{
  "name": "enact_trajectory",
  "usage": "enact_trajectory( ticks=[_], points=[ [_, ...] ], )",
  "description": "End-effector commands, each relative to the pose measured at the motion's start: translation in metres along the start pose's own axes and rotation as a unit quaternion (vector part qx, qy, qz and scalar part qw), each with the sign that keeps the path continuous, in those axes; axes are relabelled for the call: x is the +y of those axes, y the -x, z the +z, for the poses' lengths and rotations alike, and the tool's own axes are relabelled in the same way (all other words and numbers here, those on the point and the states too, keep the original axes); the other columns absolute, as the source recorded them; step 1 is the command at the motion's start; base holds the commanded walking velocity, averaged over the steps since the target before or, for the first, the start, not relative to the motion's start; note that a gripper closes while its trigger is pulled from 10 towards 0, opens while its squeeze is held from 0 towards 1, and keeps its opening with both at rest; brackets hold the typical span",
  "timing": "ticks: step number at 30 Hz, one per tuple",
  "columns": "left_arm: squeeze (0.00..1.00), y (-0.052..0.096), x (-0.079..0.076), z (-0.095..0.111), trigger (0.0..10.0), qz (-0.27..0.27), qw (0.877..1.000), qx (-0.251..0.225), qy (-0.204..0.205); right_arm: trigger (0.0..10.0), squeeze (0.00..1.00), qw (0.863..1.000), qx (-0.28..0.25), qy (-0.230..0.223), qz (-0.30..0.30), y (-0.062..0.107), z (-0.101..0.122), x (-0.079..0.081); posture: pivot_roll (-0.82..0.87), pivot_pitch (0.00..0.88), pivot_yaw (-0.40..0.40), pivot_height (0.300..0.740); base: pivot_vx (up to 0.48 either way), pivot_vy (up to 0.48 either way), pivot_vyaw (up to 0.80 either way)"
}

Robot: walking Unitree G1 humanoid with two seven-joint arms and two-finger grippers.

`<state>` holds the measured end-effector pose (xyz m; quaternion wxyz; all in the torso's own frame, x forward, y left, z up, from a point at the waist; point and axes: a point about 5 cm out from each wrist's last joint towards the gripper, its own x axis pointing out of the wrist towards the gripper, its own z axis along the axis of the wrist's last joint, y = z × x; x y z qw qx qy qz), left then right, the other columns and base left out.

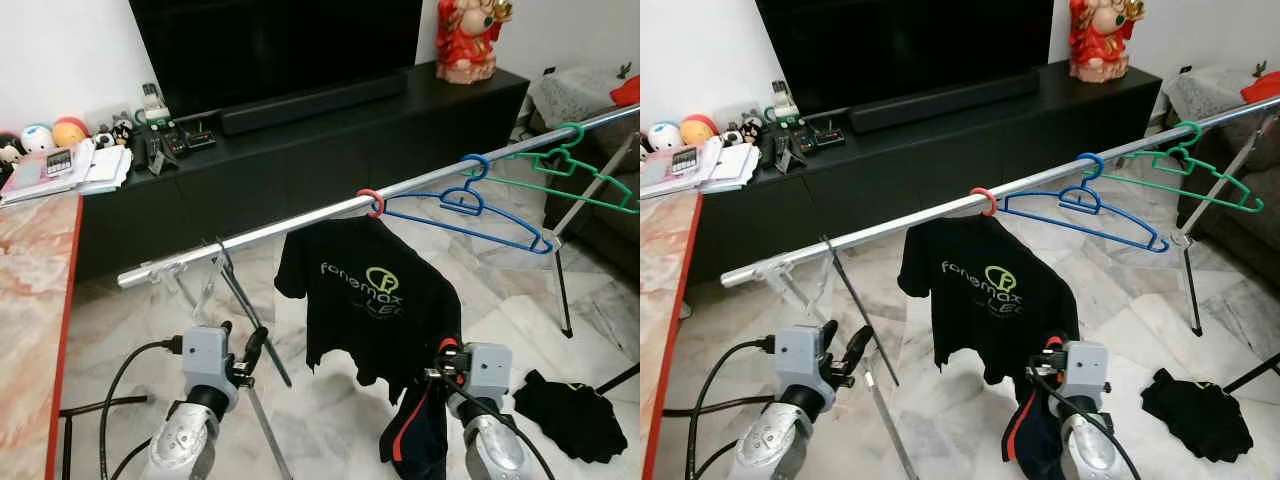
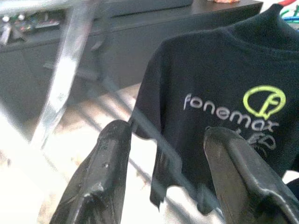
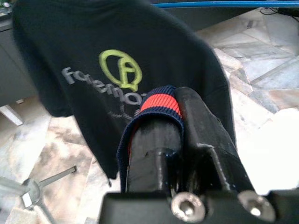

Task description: Hang hanger

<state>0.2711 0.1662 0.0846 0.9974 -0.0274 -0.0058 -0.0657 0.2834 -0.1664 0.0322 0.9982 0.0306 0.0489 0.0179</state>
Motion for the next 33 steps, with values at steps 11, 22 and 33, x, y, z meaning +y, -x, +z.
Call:
enact_trajectory(
  ticks=[11, 22, 33],
  points=[
    [0.00, 0.000, -0.005, 0.007, 10.0, -0.002, 1.000, -0.021, 0.003, 10.0, 0.00, 1.000, -0.013, 0.007, -0.003, 0.000, 0.003, -0.004, 0.10, 0.083, 0.064, 0.740, 0.000, 0.000, 0.00],
    [0.00, 0.009, -0.005, 0.006, 10.0, -0.031, 0.997, 0.060, -0.039, 10.0, 0.00, 1.000, -0.009, 0.008, -0.002, 0.000, 0.002, -0.004, 0.11, 0.093, 0.058, 0.740, 0.000, 0.000, 0.00],
    [0.00, -0.029, -0.027, 0.016, 10.0, -0.039, 0.993, 0.114, -0.010, 10.0, 0.00, 1.000, -0.006, 0.008, -0.003, -0.001, 0.000, -0.003, 0.10, 0.084, 0.075, 0.740, 0.000, 0.000, 0.00]
  ],
)
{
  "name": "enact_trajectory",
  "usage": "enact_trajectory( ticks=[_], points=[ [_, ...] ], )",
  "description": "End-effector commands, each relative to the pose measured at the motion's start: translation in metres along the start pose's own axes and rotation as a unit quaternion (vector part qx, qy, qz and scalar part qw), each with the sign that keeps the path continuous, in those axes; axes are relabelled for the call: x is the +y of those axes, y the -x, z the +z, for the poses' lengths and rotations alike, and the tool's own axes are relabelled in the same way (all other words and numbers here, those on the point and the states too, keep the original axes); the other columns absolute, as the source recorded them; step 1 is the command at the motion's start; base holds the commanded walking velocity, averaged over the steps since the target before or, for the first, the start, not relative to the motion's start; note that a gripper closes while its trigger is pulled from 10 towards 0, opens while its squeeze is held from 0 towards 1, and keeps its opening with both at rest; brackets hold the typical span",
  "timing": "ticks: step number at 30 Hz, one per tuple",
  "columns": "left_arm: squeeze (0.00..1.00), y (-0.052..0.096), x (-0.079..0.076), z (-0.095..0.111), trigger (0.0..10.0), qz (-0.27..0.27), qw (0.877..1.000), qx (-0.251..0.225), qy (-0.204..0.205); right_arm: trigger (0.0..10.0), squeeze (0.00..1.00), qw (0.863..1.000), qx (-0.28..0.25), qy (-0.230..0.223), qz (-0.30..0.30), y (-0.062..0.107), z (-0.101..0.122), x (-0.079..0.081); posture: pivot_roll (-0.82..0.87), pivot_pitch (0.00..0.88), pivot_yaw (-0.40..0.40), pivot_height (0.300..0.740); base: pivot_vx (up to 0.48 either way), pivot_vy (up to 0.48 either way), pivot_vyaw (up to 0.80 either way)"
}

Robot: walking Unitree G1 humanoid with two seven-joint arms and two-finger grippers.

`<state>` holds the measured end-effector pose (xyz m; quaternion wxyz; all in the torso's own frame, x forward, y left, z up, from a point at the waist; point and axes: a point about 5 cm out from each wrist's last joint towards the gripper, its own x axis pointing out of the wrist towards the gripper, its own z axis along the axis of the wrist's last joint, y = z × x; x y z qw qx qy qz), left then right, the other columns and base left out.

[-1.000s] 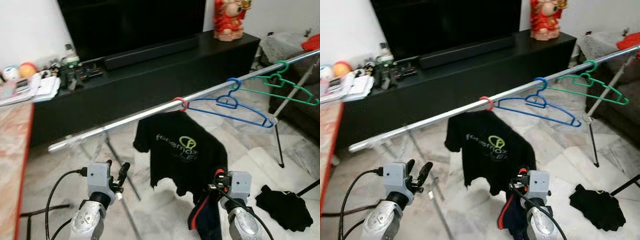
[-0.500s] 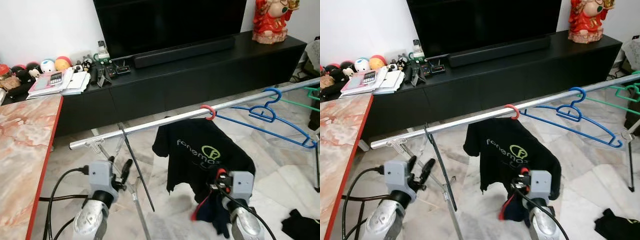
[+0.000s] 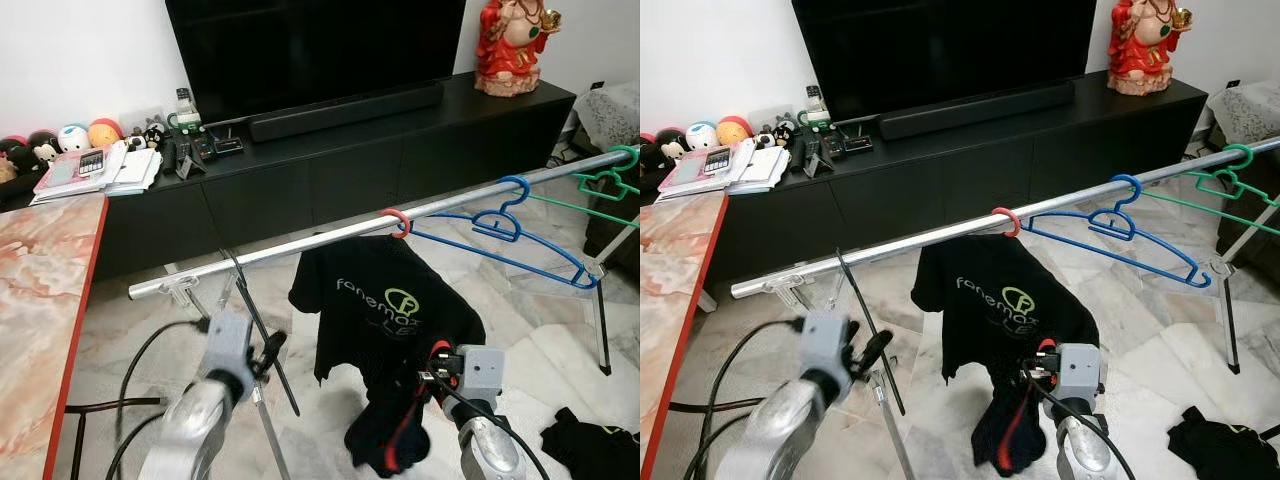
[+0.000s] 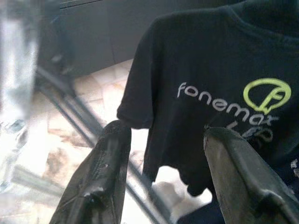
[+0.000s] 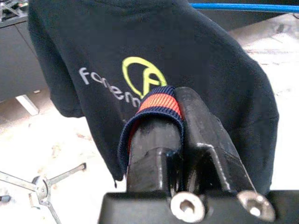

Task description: Hang hanger

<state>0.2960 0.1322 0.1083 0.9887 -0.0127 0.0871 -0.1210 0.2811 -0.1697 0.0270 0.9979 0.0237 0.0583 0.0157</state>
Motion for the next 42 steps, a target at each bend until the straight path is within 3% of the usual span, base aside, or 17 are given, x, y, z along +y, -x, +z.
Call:
enact_trajectory(
  ticks=[1, 8, 13, 21, 32, 42],
  points=[
    [0.00, -0.002, 0.005, -0.002, 10.0, 0.017, 1.000, 0.018, 0.009, 10.0, 0.00, 1.000, -0.016, 0.000, -0.003, -0.003, 0.005, 0.000, 0.10, 0.084, 0.077, 0.740, 0.000, 0.000, 0.00],
    [0.00, -0.007, 0.019, 0.003, 10.0, 0.097, 0.994, 0.041, 0.008, 10.0, 0.00, 1.000, -0.015, -0.002, -0.005, -0.002, 0.004, 0.002, 0.10, 0.084, 0.083, 0.740, 0.000, 0.000, 0.00],
    [0.00, -0.008, 0.026, -0.001, 10.0, 0.146, 0.986, 0.062, 0.057, 10.0, 0.00, 1.000, -0.015, -0.003, -0.001, -0.002, 0.003, 0.005, 0.10, 0.084, 0.084, 0.740, 0.000, 0.000, 0.00],
    [0.00, -0.013, 0.012, -0.008, 10.0, 0.123, 0.983, 0.081, 0.110, 10.0, 0.00, 1.000, -0.012, -0.003, -0.001, -0.003, 0.002, 0.006, 0.10, 0.086, 0.086, 0.740, 0.000, 0.000, 0.00],
    [0.00, -0.025, 0.012, -0.003, 10.0, 0.141, 0.983, 0.082, 0.089, 10.0, 0.00, 1.000, -0.011, -0.003, 0.000, -0.003, 0.001, 0.007, 0.09, 0.085, 0.089, 0.740, 0.000, 0.000, 0.00],
    [0.00, -0.041, 0.006, -0.012, 10.0, 0.132, 0.982, 0.097, 0.095, 10.0, 0.00, 1.000, -0.009, -0.002, 0.002, -0.003, 0.000, 0.007, 0.09, 0.084, 0.085, 0.740, 0.000, 0.000, 0.00]
  ],
)
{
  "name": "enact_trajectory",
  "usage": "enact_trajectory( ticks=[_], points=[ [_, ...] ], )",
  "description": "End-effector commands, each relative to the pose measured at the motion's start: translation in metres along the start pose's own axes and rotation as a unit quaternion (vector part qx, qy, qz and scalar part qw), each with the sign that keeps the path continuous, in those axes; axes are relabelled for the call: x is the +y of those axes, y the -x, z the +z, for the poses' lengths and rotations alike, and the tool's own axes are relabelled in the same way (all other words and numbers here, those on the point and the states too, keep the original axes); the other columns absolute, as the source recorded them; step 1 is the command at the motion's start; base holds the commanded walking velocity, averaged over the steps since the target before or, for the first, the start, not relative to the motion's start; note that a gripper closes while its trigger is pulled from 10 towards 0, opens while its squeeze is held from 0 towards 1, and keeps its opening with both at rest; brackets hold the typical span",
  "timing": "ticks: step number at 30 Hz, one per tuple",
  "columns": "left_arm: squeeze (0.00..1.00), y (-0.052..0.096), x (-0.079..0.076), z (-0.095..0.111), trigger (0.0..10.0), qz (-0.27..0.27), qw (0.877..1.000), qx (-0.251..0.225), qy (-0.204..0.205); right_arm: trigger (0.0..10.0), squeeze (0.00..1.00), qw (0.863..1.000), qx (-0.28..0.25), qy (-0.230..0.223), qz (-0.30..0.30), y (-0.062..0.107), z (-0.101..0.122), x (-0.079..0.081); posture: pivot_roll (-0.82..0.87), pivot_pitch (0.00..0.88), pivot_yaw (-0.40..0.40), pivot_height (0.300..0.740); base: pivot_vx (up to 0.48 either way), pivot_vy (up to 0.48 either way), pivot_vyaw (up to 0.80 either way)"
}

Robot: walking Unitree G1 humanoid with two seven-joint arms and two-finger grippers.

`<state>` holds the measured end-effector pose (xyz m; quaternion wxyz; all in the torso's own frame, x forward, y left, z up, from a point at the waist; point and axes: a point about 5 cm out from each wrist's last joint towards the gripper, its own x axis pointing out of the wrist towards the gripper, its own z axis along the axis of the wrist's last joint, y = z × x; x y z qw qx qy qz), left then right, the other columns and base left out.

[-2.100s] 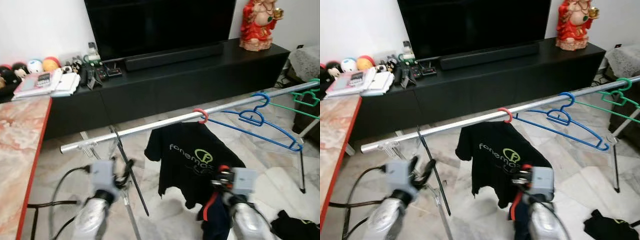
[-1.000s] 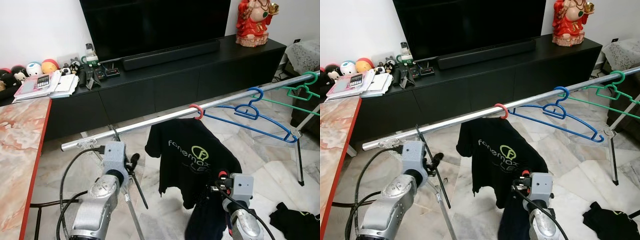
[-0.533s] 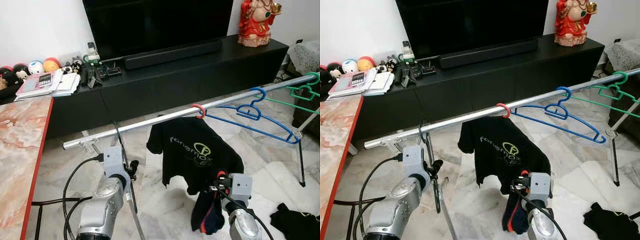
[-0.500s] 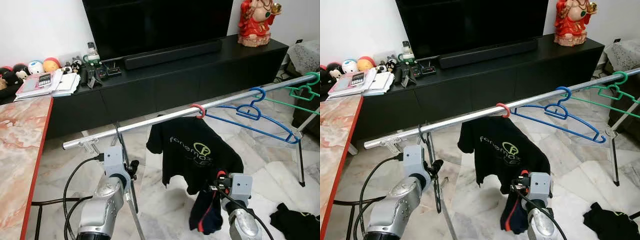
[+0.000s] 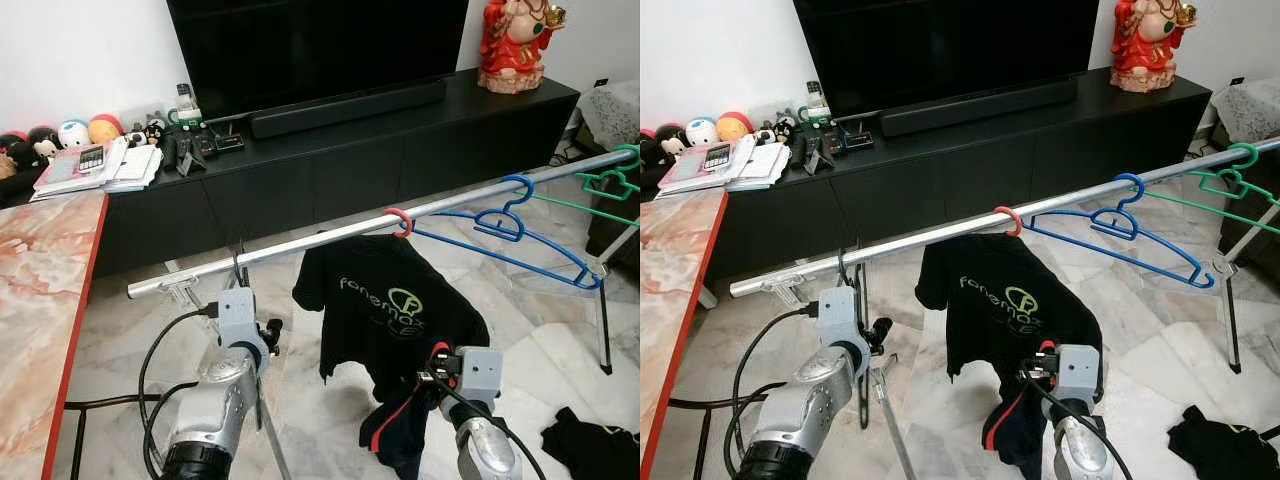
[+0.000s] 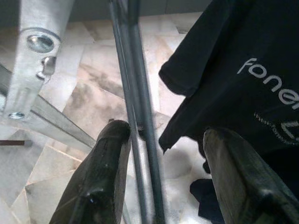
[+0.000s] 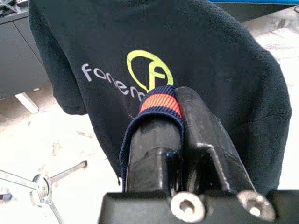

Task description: Hang hanger

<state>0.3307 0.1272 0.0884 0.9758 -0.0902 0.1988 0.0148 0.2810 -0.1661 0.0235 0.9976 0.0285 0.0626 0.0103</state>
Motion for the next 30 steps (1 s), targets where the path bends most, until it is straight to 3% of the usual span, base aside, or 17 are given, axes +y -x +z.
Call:
enact_trajectory(
  ticks=[1, 2, 3, 4, 5, 30],
  points=[
    [0.00, -0.005, 0.001, 0.004, 10.0, 0.007, 1.000, -0.007, -0.008, 10.0, 0.00, 1.000, -0.013, 0.003, 0.008, -0.002, 0.004, 0.005, 0.09, 0.084, 0.085, 0.740, 0.000, 0.000, 0.00],
    [0.00, -0.007, 0.001, 0.005, 7.2, 0.013, 1.000, -0.011, -0.012, 10.0, 0.00, 1.000, -0.014, 0.003, 0.009, -0.002, 0.005, 0.005, 0.09, 0.082, 0.088, 0.740, 0.000, 0.000, 0.00],
    [0.00, -0.009, 0.002, 0.007, 6.2, 0.019, 1.000, -0.014, -0.013, 10.0, 0.00, 1.000, -0.015, 0.003, 0.009, -0.003, 0.005, 0.005, 0.09, 0.082, 0.088, 0.740, 0.000, 0.000, 0.00],
    [0.00, -0.010, 0.002, 0.007, 0.4, 0.021, 1.000, -0.016, -0.015, 10.0, 0.00, 1.000, -0.015, 0.003, 0.009, -0.003, 0.005, 0.005, 0.09, 0.081, 0.088, 0.740, 0.000, 0.000, 0.00],
    [0.00, -0.011, 0.002, 0.008, 0.0, 0.024, 0.999, -0.020, -0.016, 10.0, 0.00, 1.000, -0.015, 0.003, 0.009, -0.003, 0.005, 0.005, 0.09, 0.081, 0.088, 0.740, 0.000, 0.000, 0.00],
    [0.00, -0.016, 0.003, 0.008, 0.0, 0.046, 0.997, -0.046, -0.035, 10.0, 0.00, 1.000, -0.013, 0.006, 0.011, -0.002, 0.004, 0.005, 0.09, 0.090, 0.083, 0.740, 0.000, 0.000, 0.00]
  ],
)
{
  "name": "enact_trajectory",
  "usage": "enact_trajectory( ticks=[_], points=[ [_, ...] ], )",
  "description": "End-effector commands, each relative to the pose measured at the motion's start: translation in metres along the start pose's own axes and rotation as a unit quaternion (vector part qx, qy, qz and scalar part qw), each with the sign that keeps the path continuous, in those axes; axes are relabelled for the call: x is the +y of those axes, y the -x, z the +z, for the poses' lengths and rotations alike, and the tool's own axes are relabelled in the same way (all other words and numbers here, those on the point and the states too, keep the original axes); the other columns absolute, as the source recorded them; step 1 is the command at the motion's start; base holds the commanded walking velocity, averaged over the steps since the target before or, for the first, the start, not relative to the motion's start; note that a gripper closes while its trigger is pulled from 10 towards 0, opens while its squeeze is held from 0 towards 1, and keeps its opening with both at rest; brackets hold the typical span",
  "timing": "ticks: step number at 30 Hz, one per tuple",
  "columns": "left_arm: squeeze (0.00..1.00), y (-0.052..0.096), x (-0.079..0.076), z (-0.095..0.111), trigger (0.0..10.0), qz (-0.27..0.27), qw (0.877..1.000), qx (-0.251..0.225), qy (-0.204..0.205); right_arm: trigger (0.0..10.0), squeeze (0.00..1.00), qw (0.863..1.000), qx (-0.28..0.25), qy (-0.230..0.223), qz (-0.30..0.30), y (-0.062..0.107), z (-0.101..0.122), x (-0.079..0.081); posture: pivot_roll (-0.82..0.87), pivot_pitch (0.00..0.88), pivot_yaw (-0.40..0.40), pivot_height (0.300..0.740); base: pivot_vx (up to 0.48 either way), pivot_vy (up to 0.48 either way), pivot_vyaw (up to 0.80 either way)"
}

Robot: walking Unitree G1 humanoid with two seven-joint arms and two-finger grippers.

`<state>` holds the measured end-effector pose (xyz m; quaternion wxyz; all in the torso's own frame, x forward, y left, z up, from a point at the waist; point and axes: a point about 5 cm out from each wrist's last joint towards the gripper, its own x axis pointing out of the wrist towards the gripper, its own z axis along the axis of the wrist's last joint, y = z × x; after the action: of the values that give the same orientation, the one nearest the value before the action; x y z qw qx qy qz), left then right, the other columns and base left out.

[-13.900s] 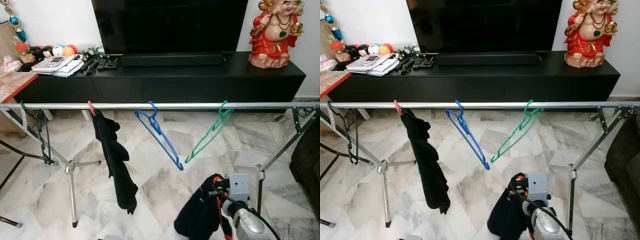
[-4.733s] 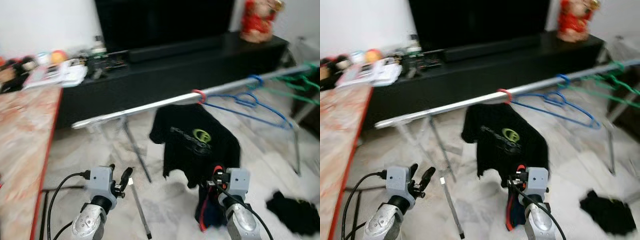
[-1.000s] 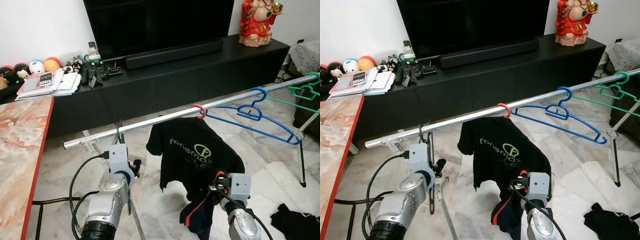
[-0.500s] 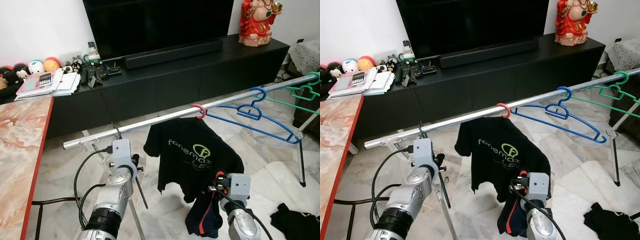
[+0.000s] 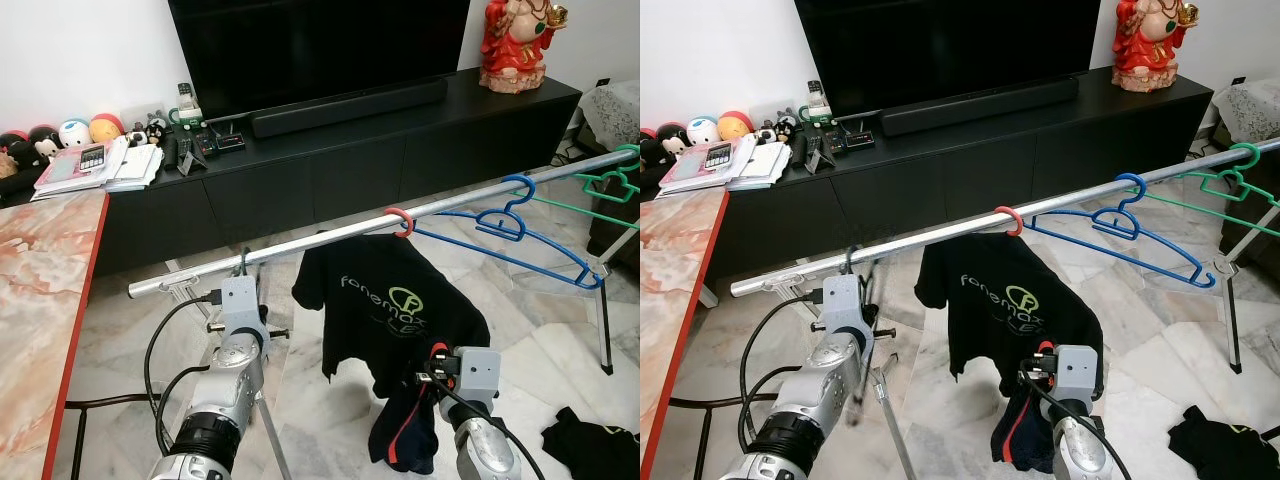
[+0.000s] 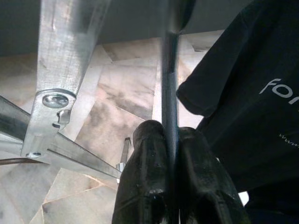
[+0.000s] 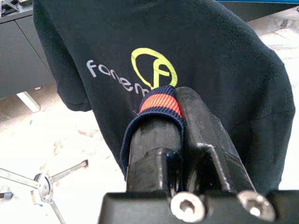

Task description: Hang hanger

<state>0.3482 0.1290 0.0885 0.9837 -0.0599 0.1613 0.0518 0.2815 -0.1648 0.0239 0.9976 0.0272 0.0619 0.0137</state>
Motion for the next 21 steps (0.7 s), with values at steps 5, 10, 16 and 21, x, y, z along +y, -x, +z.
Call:
enact_trajectory(
  ticks=[5, 10, 16, 21],
  points=[
    [0.00, 0.000, 0.002, 0.001, 0.0, -0.005, 1.000, -0.008, -0.021, 10.0, 0.00, 1.000, -0.012, 0.004, 0.008, -0.002, 0.004, 0.004, 0.10, 0.090, 0.083, 0.740, 0.000, 0.000, 0.00],
    [0.00, 0.001, 0.000, 0.003, 0.0, -0.016, 1.000, -0.020, -0.019, 10.0, 0.00, 1.000, -0.011, 0.005, 0.009, -0.002, 0.003, 0.003, 0.09, 0.089, 0.082, 0.740, 0.000, 0.000, 0.00],
    [0.00, 0.009, -0.008, 0.018, 0.0, -0.065, 0.994, -0.083, -0.024, 10.0, 0.00, 1.000, -0.009, 0.004, 0.007, -0.002, 0.002, 0.003, 0.10, 0.089, 0.082, 0.740, 0.000, 0.000, 0.00],
    [0.00, 0.016, -0.004, 0.016, 0.0, -0.085, 0.989, -0.102, -0.063, 10.0, 0.00, 1.000, -0.006, 0.004, 0.007, -0.002, 0.001, 0.002, 0.10, 0.089, 0.081, 0.740, 0.000, 0.000, 0.00]
  ],
)
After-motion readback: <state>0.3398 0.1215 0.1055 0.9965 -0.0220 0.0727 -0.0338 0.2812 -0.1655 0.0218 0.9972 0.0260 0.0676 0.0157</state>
